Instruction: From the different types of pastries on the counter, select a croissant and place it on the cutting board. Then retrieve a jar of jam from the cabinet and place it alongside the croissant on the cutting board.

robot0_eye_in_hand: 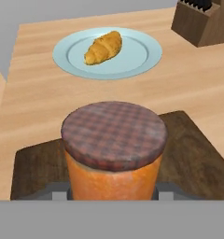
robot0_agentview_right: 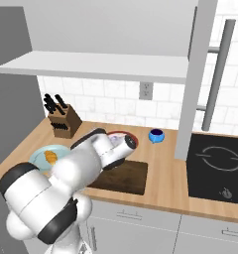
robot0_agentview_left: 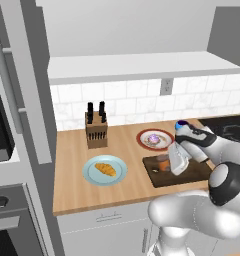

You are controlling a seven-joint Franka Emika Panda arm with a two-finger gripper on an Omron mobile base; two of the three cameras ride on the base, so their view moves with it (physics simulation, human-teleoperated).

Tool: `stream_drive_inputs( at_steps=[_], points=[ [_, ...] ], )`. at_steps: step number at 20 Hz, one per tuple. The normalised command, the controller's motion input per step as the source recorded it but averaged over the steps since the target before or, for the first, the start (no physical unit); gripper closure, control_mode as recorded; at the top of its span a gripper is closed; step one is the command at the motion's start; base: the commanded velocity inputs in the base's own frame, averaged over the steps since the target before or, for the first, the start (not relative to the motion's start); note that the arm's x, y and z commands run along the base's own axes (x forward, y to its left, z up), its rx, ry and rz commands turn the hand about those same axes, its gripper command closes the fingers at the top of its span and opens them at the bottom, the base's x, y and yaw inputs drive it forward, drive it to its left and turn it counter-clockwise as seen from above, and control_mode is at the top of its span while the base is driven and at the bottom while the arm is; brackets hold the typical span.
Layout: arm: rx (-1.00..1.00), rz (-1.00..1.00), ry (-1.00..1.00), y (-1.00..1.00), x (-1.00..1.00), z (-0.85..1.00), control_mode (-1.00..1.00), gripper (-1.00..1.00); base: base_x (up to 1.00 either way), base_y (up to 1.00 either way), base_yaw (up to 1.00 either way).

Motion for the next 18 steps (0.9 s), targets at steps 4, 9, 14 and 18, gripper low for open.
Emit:
stream_drive_inputs(
  at_steps=[4,9,14,18],
  points=[
    [0.0,0.0,0.0,0.0,0.22,-0.21,-1.0,1.0,0.0,0.0,0.0],
    [0.0,0.0,0.0,-0.06,0.23,-0.31,-1.0,1.0,0.0,0.0,0.0],
    [0.0,0.02,0.0,-0.07,0.23,-0.46,-1.0,1.0,0.0,0.0,0.0],
    [0.0,0.01,0.0,0.0,0.01,-0.6,-1.0,-1.0,0.0,0.0,0.0]
  ],
)
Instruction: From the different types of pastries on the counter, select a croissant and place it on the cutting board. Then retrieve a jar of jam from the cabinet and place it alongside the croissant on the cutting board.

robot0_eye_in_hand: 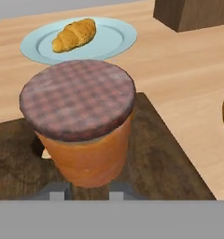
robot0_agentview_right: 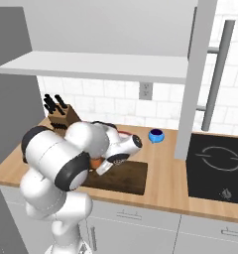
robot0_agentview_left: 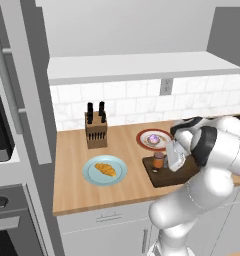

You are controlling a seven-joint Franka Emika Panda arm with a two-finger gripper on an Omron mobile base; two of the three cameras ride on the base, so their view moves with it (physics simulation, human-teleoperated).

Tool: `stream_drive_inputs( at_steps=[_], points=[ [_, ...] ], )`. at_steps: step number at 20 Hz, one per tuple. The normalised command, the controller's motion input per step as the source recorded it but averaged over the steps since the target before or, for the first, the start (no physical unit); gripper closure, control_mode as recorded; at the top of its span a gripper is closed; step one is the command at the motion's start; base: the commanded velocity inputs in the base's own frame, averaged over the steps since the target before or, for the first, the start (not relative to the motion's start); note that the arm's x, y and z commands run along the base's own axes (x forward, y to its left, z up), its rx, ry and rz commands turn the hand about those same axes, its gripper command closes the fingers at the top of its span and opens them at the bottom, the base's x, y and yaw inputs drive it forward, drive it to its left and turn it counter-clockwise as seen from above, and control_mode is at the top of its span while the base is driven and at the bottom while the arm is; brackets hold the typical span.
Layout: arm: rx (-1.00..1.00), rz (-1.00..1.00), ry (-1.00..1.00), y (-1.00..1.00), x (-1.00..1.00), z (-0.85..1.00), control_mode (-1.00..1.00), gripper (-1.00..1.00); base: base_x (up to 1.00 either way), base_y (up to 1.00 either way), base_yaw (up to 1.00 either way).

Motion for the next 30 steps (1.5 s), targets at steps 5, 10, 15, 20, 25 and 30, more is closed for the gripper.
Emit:
stream_drive_inputs(
  at_steps=[5,10,15,20,25,30],
  points=[
    [0.0,0.03,0.0,-0.51,-0.09,-0.35,-1.0,-1.0,0.0,0.0,0.0],
    [-0.01,0.0,-0.02,-0.68,-0.11,0.08,-1.0,-1.0,0.0,0.0,0.0],
    [0.0,0.0,-0.02,-0.1,-0.16,0.15,-1.0,-1.0,0.0,0.0,0.0],
    [-0.11,0.14,-0.07,0.11,-0.03,0.95,-1.0,-1.0,0.0,0.0,0.0],
    [-0.21,0.14,-0.17,0.28,-0.35,0.63,-1.0,-1.0,0.0,0.0,0.0],
    [-0.27,0.1,-0.25,0.41,-0.46,0.42,-1.0,-1.0,0.0,0.0,0.0]
  ],
)
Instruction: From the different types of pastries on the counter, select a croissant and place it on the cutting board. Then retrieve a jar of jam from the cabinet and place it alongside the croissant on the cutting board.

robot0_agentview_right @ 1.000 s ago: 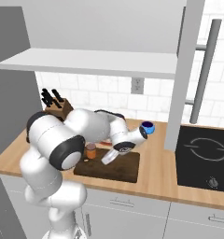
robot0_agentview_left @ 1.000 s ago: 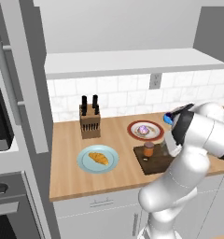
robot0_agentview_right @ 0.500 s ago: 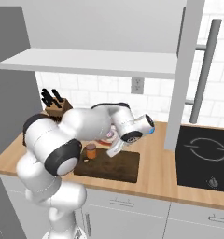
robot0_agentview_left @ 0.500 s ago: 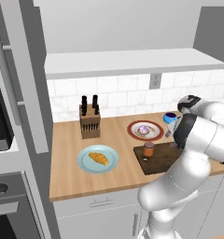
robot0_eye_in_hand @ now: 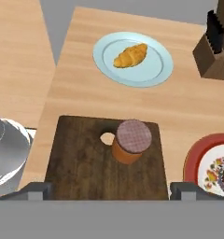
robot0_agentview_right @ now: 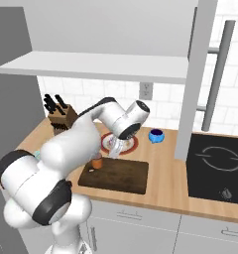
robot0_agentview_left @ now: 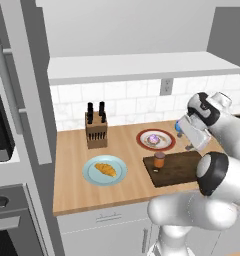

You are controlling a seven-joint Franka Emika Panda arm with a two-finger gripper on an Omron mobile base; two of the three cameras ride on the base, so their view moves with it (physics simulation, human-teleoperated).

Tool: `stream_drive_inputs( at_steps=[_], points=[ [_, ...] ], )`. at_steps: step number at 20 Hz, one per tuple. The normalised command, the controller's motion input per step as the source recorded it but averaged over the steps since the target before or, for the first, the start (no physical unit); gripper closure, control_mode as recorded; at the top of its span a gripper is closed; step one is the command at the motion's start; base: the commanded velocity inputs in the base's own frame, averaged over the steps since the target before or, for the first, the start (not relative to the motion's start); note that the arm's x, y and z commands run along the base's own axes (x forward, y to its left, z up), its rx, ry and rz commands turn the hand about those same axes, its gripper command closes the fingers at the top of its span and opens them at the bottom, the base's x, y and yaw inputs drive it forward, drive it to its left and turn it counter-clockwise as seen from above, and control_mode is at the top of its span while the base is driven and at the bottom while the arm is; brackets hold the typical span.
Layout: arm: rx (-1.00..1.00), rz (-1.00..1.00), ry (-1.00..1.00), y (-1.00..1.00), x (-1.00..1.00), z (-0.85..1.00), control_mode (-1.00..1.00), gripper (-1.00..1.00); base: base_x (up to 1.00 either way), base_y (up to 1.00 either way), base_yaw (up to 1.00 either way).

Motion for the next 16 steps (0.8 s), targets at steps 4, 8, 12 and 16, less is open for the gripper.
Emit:
stream_drive_inputs(
  at_steps=[4,8,12,16],
  points=[
    [-0.27,0.19,-0.18,0.52,-0.32,0.6,-1.0,-1.0,0.0,0.0,0.0],
    [-0.2,0.27,-0.06,0.56,-0.07,0.68,-1.0,-1.0,0.0,0.0,0.0],
    [-0.2,0.33,-0.03,0.42,-0.03,0.42,-1.0,-1.0,0.0,0.0,0.0],
    [-0.1,0.3,0.0,0.47,-0.01,0.39,-1.0,-1.0,0.0,0.0,0.0]
  ],
)
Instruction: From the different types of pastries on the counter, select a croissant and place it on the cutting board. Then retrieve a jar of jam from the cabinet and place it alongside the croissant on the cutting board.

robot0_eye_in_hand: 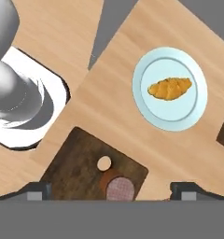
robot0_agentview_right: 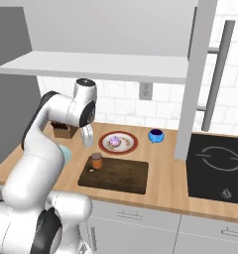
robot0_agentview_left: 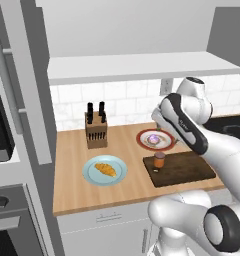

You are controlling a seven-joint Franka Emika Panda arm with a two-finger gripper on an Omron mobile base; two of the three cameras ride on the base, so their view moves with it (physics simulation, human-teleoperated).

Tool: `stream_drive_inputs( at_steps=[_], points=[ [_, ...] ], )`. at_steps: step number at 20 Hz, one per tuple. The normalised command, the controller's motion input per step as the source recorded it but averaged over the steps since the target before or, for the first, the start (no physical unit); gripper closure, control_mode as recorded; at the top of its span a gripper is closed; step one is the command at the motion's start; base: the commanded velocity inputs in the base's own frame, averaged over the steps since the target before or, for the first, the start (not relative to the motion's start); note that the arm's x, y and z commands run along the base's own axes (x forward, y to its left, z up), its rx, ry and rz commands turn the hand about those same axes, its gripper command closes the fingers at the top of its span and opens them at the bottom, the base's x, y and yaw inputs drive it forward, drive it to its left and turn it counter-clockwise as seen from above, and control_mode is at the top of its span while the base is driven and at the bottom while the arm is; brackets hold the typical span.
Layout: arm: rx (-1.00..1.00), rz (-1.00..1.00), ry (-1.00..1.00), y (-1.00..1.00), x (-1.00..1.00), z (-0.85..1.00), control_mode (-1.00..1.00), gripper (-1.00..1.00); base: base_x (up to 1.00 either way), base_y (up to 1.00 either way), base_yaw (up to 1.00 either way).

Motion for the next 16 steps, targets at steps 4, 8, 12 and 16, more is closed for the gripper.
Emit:
stream_drive_inputs(
  at_steps=[4,8,12,16],
  points=[
    [-0.05,0.49,0.04,0.61,0.0,0.04,-1.0,-1.0,0.0,0.0,0.0],
    [-0.06,0.46,0.02,0.88,0.0,-0.05,-1.0,-1.0,0.0,0.0,0.0],
    [-0.09,0.49,0.0,0.64,-0.04,-0.29,-1.0,-1.0,0.0,0.0,0.0],
    [-0.09,0.47,0.0,0.52,-0.08,-0.41,-1.0,-1.0,0.0,0.0,0.0]
  ],
)
